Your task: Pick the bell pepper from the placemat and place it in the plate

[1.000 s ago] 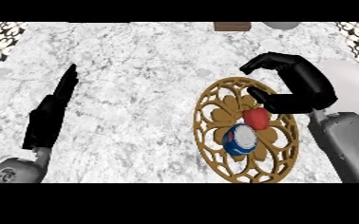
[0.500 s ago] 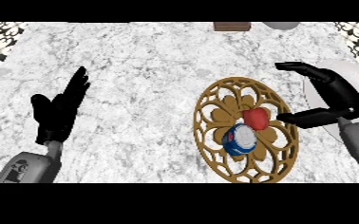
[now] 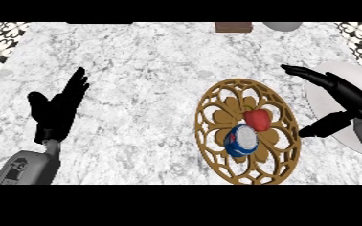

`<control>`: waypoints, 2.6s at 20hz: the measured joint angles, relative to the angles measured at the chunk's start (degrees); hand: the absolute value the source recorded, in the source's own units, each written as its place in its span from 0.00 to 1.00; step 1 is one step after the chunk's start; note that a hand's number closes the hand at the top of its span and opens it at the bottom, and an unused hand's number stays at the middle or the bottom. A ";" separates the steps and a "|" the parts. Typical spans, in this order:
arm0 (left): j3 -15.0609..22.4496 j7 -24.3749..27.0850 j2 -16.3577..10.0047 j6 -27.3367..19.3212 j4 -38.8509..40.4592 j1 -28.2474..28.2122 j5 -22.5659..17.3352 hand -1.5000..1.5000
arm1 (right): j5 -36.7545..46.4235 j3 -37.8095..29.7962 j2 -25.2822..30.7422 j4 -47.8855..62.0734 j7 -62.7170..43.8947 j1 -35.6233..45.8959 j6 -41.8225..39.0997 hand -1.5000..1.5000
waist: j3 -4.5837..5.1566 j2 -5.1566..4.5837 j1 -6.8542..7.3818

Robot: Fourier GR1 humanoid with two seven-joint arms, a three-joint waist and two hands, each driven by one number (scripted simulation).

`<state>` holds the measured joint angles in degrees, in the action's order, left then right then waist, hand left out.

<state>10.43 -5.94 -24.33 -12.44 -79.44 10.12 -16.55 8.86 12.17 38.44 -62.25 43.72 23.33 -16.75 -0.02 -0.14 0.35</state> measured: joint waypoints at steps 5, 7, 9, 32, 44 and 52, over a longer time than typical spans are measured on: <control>-1.19 -1.43 0.83 0.43 -0.46 0.02 1.08 0.50 | 4.23 0.95 0.15 -5.49 -5.96 -0.34 -1.28 0.00 | 0.04 0.19 -0.36; -1.90 -0.70 0.83 1.50 0.22 -0.11 1.10 0.50 | 6.05 1.58 0.77 -6.57 -7.88 -0.54 -2.41 0.00 | 0.05 0.19 -0.37; -2.34 -0.44 1.02 2.06 0.40 -0.43 1.23 0.50 | 8.02 2.57 1.00 -8.31 -10.46 -0.40 -3.47 0.00 | 0.05 0.20 -0.35; -6.42 -1.30 6.03 4.90 1.01 0.36 7.08 0.50 | 33.84 7.59 -8.92 -14.61 -27.90 -0.03 -7.74 0.00 | 0.02 0.15 -0.24; -9.26 -3.70 7.58 7.58 -1.76 -0.98 9.35 0.50 | 44.16 5.94 -14.39 -9.07 -26.87 2.50 -7.99 0.00 | 0.01 0.14 -0.17; -10.64 -3.56 8.43 8.58 -1.83 -1.12 10.49 0.50 | 49.09 7.98 -14.94 -7.65 -20.62 2.69 -8.51 1.00 | 0.44 0.52 -0.17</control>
<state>-0.21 -9.50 -15.90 -3.86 -81.27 9.00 -6.07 57.95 20.15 23.51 -69.89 23.10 26.02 -25.26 0.42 0.38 0.18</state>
